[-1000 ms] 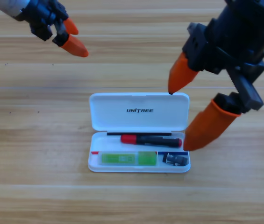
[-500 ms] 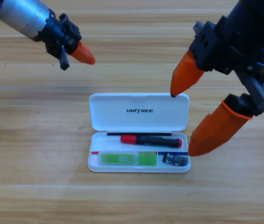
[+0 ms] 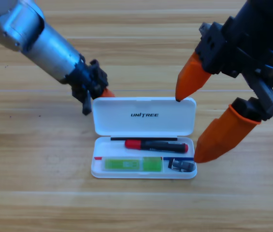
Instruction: Clean up eraser and pencils
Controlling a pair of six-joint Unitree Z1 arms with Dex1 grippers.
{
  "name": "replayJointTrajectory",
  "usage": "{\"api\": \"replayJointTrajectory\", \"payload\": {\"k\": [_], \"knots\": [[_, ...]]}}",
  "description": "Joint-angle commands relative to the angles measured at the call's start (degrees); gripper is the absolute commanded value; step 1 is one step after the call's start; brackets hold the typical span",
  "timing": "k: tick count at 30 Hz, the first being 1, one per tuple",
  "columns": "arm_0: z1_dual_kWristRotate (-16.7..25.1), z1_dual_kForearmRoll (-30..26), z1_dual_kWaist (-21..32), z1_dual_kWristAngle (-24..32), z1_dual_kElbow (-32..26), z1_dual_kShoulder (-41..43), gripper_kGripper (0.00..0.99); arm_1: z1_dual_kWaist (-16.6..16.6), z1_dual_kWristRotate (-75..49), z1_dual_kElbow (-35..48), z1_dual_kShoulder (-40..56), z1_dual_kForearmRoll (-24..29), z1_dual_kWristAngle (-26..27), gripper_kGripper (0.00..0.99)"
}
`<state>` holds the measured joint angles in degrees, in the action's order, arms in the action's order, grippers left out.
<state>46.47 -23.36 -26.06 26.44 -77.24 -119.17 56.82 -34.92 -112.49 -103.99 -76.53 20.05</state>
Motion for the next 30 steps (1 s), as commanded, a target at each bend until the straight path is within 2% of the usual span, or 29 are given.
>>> {"api": "replayJointTrajectory", "payload": {"k": [1,9,16,30], "knots": [[0.81,-0.19,-2.5,0.8,1.21,-2.82,0.0,1.1,0.55,0.43,-1.39,1.91,1.22,0.982],[1.96,-3.62,-3.64,1.15,1.03,-0.45,0.0,1.1,0.55,0.16,-1.56,1.99,1.31,0.982],[2.57,-5.38,-4.7,1.24,3.06,2.8,0.0,1.1,0.55,-0.19,-1.83,1.91,1.31,0.982],[4.94,-3.97,-8.13,0.1,9.12,5.62,0.0,1.1,0.64,-0.54,-1.91,1.91,1.48,0.982]]}}
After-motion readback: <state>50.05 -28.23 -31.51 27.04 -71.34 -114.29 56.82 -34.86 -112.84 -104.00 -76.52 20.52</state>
